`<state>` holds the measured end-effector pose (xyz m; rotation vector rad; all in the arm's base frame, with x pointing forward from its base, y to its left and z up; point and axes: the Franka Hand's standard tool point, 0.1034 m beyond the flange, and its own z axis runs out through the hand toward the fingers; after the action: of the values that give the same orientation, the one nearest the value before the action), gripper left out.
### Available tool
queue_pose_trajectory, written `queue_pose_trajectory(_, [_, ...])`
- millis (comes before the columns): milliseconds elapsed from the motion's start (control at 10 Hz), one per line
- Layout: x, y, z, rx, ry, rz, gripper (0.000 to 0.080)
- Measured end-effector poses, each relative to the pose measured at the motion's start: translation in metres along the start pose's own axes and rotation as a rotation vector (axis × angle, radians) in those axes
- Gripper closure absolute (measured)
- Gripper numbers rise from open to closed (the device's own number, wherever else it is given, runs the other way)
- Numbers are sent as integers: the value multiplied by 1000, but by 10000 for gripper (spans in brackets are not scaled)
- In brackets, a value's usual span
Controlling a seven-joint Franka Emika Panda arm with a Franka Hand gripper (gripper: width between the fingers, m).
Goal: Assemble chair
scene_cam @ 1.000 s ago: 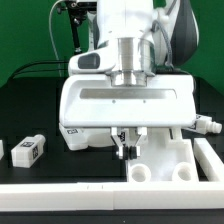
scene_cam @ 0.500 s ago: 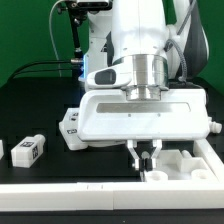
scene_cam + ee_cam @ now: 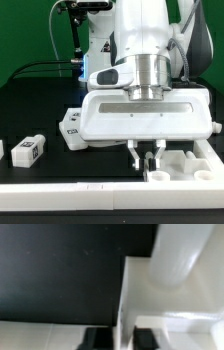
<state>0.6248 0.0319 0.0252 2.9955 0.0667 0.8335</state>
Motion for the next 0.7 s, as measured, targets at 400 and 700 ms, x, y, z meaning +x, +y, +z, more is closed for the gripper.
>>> queue_pose_trajectory(400, [9,7,-25,30,-167,51,256])
queue_pose_trajectory(700, [8,8,-26,34,-189,51,156])
